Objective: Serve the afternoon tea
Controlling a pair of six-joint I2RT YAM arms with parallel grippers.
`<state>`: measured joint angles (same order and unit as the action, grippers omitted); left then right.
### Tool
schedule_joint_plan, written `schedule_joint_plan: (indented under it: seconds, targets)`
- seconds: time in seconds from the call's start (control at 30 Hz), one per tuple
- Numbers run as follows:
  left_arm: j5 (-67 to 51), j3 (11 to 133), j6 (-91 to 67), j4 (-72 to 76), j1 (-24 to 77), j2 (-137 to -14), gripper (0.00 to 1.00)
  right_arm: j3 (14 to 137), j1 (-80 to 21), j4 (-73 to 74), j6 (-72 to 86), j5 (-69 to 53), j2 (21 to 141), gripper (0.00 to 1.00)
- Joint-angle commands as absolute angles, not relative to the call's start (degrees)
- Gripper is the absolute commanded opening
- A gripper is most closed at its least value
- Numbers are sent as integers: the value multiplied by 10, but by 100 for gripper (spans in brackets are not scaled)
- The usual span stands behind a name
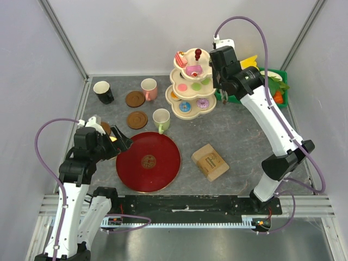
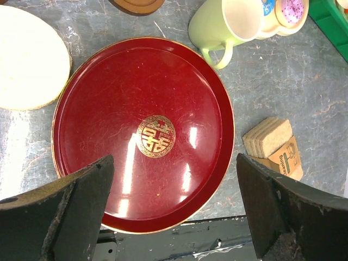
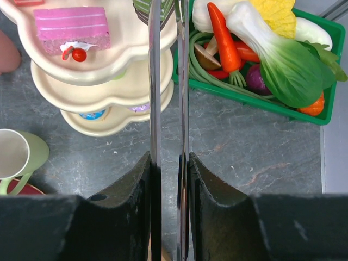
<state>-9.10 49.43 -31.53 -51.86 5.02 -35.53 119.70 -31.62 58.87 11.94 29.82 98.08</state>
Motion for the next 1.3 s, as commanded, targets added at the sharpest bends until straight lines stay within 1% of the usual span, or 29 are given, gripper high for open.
schedule_joint_plan:
  seconds: [0.0,0.23,0.5,0.7,1.1,1.27]
  targets:
    - [-76,498,-307,-497,52,-356,99,1205,-313,590,116,308,996,23]
    - [-66,502,-303,-502,53,-353,99,1225,-313,594,113,296,1027,24]
    - [-56,508,-303,-507,53,-352,99,1256,-313,595,115,287,1045,42]
    - [-55,508,-303,-507,52,-352,99,1266,-313,573,109,257,1043,50]
    - [-57,511,-306,-507,52,-352,99,1269,-314,558,110,247,1028,52]
    - [-58,511,-306,-507,52,-350,99,1256,-313,552,114,242,1008,50]
